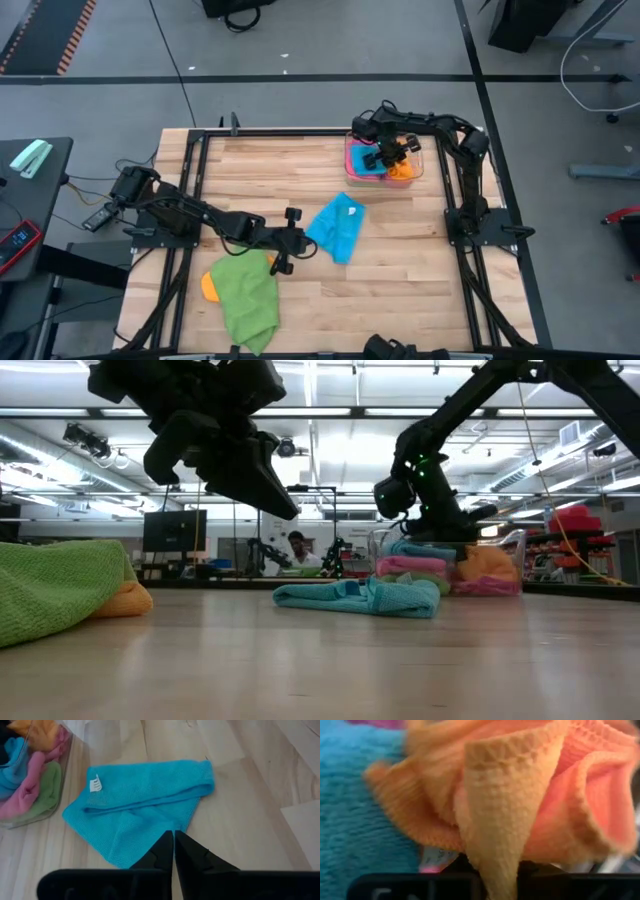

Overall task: Fold microfiber towels
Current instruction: Stack the right yellow towel on top of the pink towel

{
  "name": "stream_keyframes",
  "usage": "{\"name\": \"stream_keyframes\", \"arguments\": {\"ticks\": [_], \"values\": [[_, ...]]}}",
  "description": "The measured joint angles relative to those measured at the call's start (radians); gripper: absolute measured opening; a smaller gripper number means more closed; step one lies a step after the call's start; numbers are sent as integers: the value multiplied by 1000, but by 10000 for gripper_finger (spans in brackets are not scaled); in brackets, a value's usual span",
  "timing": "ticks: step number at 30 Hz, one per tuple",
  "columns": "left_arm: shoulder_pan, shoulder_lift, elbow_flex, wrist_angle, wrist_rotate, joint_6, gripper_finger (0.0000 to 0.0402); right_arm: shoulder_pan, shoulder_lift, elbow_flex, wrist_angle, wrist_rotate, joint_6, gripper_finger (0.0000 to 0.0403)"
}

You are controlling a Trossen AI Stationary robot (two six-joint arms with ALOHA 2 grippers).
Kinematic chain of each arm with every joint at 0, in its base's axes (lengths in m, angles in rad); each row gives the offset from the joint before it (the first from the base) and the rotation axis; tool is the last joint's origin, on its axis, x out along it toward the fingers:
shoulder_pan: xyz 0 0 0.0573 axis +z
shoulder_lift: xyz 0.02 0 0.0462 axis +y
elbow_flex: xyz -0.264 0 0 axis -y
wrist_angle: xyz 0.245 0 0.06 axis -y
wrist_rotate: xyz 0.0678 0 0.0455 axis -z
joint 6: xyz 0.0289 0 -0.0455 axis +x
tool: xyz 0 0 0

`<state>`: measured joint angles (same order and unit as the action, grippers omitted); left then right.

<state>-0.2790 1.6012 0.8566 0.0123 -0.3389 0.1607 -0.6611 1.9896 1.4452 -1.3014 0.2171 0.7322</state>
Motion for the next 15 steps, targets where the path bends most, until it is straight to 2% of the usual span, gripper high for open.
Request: {"name": "stream_keyframes", "arguments": {"ticks": [7, 12, 15], "values": [[0, 0, 0, -1, 0, 4, 10, 2, -38, -1, 74, -38, -57, 136], [0, 0, 0, -8, 0, 3, 25, 2, -53, -1, 175, -143, -101, 207], [0, 1, 0, -15, 0, 0, 27, 2, -54, -1, 199, -177, -100, 237]]}}
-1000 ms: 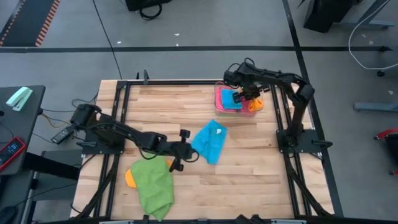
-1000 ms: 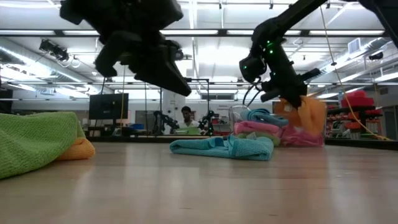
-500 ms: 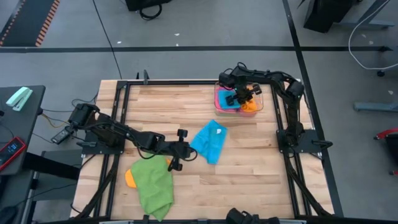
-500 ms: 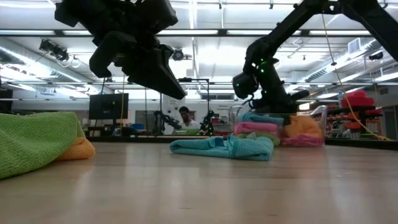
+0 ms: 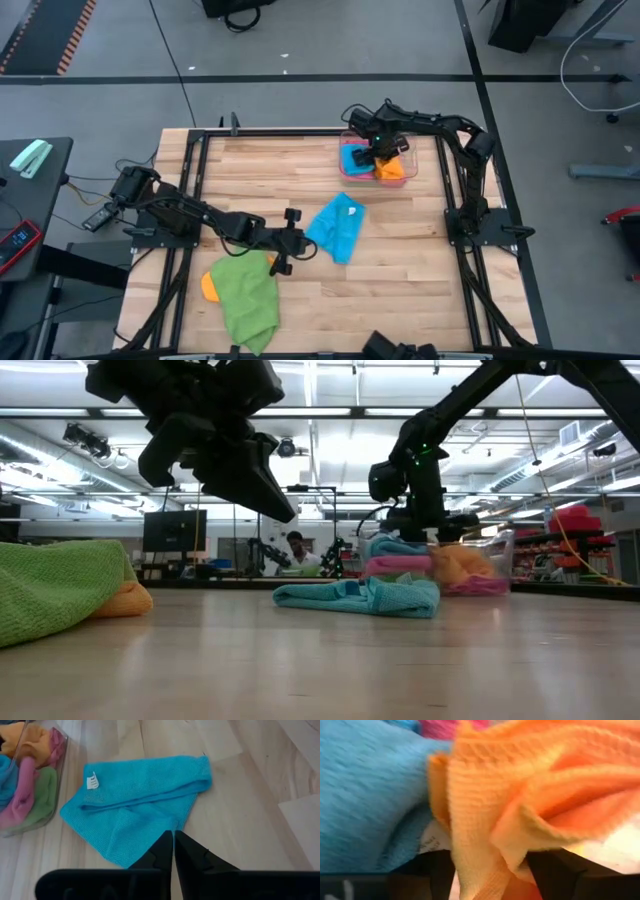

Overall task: Fold microfiber towels
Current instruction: Stack the right yellow towel on top of the pink towel

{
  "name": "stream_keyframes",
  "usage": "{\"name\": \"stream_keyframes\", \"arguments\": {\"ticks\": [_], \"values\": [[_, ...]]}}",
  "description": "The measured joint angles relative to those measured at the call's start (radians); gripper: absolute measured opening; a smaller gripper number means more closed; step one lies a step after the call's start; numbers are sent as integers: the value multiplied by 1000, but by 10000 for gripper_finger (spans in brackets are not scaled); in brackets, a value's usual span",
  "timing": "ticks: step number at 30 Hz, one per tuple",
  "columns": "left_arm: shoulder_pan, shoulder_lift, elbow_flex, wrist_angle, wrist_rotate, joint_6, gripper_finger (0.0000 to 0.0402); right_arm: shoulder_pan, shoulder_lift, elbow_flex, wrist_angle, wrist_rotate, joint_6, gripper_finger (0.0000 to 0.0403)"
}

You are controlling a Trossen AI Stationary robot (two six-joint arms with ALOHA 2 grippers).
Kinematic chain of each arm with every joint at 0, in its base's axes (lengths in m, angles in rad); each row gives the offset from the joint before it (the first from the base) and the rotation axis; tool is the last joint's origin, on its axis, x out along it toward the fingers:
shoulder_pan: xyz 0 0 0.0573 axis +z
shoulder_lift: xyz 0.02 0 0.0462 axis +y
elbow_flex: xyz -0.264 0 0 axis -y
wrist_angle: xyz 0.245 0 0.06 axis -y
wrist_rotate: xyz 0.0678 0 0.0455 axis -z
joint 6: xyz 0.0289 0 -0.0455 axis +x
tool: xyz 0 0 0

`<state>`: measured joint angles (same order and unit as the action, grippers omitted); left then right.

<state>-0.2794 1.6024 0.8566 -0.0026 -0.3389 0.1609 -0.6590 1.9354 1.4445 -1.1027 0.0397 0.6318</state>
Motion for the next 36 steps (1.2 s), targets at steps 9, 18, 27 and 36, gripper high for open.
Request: {"name": "stream_keyframes", "arguments": {"ticks": [9, 18, 27, 36], "values": [[0, 0, 0, -11, 0, -1, 10, -6, -120, 0, -50, 32, 8, 257], [0, 0, 0, -9, 0, -15, 26, -21, -252, 0, -96, 111, -24, 257], [0, 0, 0, -8, 0, -12, 11, -19, -246, -93, 15, 200, -317, 252], [0, 0, 0, -9, 0, -11, 33, -12, -245, -153, 51, 202, -909, 208]]}}
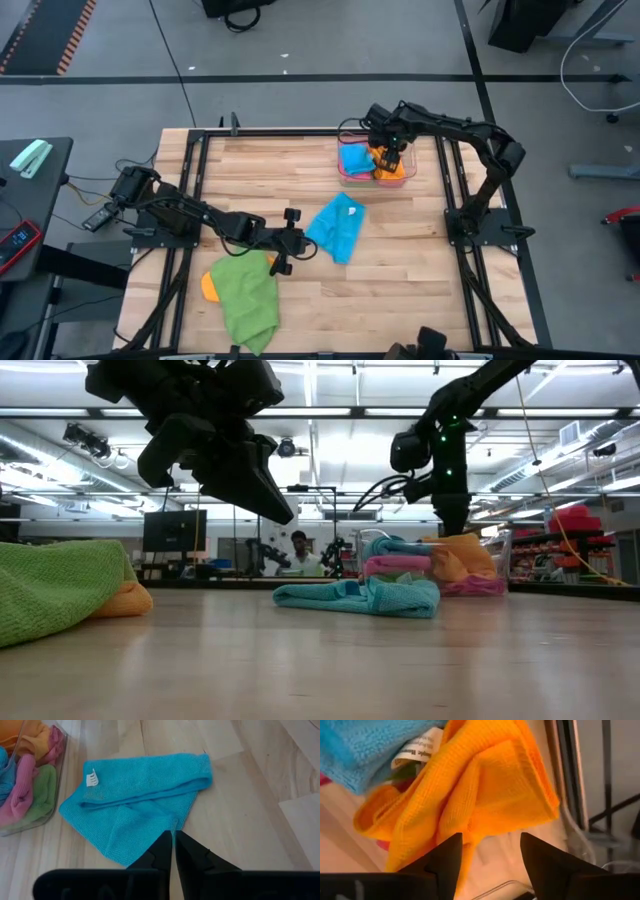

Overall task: Fold microfiber towels
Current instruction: Stack the right yellow towel on top of the pink towel

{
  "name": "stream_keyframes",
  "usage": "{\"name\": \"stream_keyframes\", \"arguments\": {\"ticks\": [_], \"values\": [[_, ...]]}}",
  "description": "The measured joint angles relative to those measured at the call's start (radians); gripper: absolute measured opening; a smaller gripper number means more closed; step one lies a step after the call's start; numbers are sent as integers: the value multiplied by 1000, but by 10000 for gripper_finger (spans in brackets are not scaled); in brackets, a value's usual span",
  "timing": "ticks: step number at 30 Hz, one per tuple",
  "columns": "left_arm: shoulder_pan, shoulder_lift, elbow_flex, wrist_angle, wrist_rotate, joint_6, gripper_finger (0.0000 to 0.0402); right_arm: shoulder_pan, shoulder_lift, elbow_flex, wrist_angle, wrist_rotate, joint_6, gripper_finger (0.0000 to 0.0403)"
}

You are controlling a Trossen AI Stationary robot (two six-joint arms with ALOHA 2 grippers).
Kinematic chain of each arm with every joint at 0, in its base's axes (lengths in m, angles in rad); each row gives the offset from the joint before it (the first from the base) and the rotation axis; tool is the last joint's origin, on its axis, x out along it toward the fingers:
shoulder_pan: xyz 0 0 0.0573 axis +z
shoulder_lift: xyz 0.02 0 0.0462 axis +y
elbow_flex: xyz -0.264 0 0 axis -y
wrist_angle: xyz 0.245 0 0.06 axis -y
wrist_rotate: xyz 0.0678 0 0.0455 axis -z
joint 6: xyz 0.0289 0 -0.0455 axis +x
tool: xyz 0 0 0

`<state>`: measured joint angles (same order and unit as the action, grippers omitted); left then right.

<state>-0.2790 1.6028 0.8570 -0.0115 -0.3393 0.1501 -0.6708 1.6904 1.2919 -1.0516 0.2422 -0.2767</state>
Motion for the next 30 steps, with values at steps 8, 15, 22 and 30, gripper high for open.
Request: {"name": "stream_keyframes", "arguments": {"ticks": [8, 15, 22, 30], "values": [[0, 0, 0, -16, 0, -15, 22, 19, -1, -3, -81, -157, -86, 185], [-6, 0, 0, -33, 0, -88, 14, 133, -1, -53, 53, -238, -17, 172], [-20, 0, 0, -27, 0, -113, 20, 206, -28, -20, -4, -89, -58, 170], [-20, 0, 0, -18, -4, -106, 12, 149, -139, -11, -23, -26, -257, 170]]}}
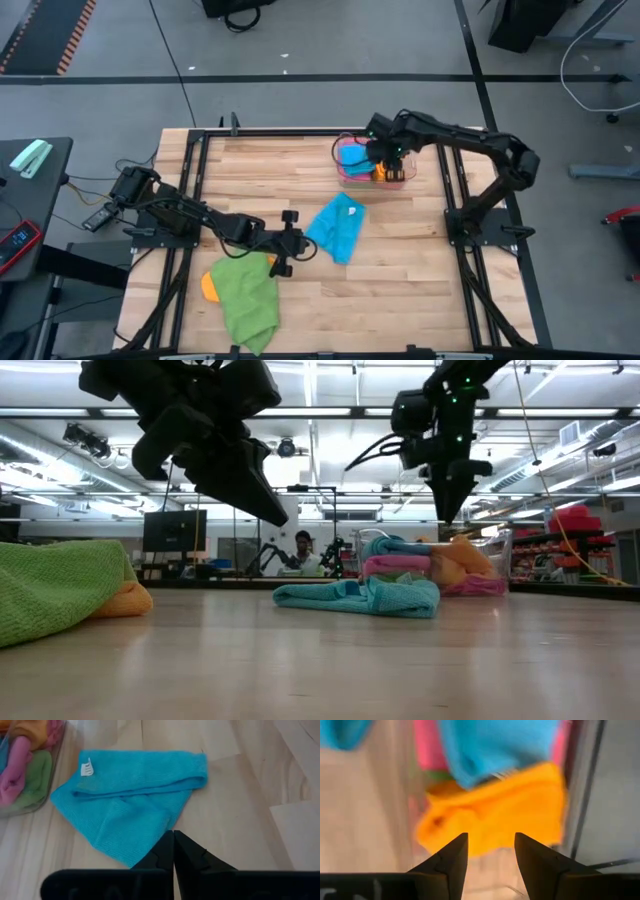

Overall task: Fold microfiber towels
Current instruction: Stack the right yellow towel on top of the pink towel

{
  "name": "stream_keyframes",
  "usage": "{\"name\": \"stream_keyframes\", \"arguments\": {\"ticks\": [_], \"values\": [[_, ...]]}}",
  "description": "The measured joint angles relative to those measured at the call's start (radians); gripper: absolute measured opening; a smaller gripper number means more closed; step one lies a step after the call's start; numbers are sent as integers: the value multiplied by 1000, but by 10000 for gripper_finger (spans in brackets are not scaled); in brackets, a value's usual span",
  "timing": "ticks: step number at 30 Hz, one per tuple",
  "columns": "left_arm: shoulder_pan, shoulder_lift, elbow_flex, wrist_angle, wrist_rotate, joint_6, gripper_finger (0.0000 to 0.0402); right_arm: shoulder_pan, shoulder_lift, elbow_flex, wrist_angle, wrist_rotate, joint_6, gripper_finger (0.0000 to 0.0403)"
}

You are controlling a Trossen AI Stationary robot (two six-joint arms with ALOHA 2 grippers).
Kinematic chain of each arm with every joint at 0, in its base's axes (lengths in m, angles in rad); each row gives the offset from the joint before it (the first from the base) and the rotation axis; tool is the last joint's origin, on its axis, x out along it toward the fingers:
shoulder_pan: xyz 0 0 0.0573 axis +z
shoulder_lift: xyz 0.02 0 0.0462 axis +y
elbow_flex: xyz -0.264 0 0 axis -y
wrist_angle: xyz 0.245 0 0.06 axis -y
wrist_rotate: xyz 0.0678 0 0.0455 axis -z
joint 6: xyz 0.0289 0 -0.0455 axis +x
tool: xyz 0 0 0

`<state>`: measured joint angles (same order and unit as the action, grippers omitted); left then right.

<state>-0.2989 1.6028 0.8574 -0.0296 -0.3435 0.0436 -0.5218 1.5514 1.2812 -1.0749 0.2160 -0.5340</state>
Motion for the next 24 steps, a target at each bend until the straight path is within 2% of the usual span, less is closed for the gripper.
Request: {"name": "stream_keyframes", "arguments": {"ticks": [5, 10, 15, 19, 24], "values": [[0, 0, 0, 15, 0, 23, 28, -106, -5, -71, 50, -53, -116, 169], [0, 0, 1, 15, -1, 72, 27, -145, -3, -166, 273, -183, -187, 171], [0, 0, 1, 11, -1, 73, 15, -157, 6, -235, 418, -208, -320, 191], [4, 0, 1, 11, -1, 74, 11, -184, 52, -282, 469, -256, -340, 205], [6, 0, 1, 12, -3, 73, 20, -199, 89, -320, 485, -285, -290, 219]]}}
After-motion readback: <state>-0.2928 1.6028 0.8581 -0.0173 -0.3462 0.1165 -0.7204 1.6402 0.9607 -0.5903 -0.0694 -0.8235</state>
